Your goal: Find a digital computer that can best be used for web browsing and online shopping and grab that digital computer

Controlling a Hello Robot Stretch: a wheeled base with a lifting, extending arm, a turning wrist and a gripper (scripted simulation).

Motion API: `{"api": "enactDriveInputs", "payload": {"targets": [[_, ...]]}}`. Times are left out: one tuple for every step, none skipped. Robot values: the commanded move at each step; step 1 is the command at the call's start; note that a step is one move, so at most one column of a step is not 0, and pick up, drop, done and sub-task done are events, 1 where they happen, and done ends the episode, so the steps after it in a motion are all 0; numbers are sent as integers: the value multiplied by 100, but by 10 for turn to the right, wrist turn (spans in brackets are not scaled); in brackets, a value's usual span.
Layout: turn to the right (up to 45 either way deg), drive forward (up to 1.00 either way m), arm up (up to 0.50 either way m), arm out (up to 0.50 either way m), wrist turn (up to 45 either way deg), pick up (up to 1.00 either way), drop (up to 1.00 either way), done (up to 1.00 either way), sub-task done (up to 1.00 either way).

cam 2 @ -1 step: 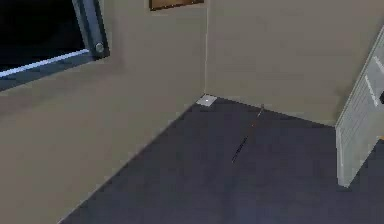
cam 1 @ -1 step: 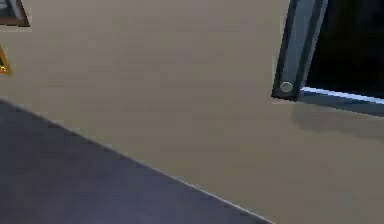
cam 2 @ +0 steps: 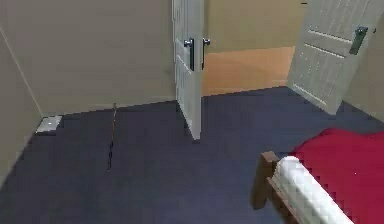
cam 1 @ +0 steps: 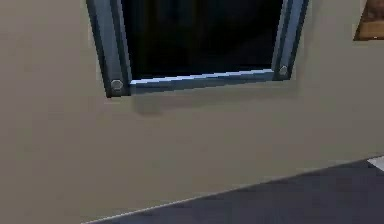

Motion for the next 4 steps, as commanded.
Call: {"api": "enactDriveInputs", "payload": {"targets": [[450,0,0,0,0,0,0,0,0],[390,0,0,0,0,0,0,0,0],[0,90,0,0,0,0,0,0,0],[450,0,0,0,0,0,0,0,0]]}}
